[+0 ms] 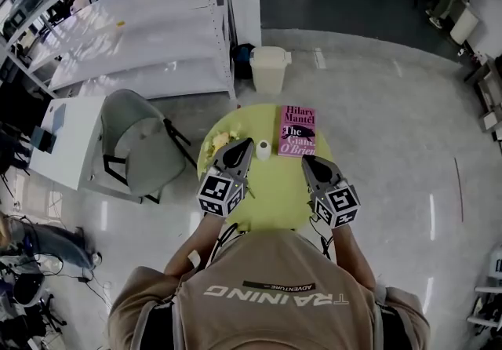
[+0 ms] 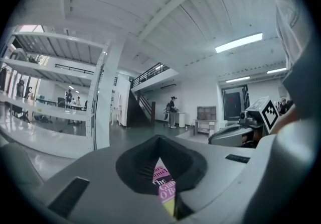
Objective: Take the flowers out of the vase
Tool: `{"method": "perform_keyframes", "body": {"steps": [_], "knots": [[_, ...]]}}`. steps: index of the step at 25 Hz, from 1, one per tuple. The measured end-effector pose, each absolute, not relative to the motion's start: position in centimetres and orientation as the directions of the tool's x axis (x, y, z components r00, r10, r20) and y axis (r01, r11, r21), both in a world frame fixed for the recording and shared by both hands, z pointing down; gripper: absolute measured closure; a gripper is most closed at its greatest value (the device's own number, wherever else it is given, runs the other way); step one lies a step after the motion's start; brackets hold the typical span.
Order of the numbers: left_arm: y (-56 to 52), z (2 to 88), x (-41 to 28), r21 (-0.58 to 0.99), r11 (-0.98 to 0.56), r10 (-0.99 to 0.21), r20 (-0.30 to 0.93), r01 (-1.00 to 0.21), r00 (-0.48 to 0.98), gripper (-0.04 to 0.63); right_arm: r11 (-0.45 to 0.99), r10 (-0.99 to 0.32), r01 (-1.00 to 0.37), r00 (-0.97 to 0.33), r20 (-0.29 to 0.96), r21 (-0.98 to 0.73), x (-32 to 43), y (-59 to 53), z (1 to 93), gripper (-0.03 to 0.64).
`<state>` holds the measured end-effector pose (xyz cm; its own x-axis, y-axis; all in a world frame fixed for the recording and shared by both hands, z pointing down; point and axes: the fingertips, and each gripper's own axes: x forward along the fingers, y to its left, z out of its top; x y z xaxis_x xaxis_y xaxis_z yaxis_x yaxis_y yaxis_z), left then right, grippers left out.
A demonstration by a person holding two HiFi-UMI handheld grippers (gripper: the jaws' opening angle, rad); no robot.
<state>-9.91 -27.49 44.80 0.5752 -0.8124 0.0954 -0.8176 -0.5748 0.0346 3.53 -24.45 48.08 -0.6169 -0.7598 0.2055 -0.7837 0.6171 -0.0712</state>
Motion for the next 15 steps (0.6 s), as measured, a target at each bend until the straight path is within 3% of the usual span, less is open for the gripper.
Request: {"method": "perform_keyframes", "body": {"steps": [4,15], "knots": [[-26.7,44.1,-9.9,-0.039,-0.569,-0.822,0.073,-0.822,0.565,0.591,0.61,-0.775,-0.791,-0.609,0.17,-0.051,4.0,-24.7,46.5,0.615],[-26.9,45.1,-11.8,0.033,-0.524,-0.848,0.069,-0.851,0.525,0.591,0.596,-0.789,-0.802,-0.595,0.151,-0.045,3.7,-24.4,45.4,0.616]]}}
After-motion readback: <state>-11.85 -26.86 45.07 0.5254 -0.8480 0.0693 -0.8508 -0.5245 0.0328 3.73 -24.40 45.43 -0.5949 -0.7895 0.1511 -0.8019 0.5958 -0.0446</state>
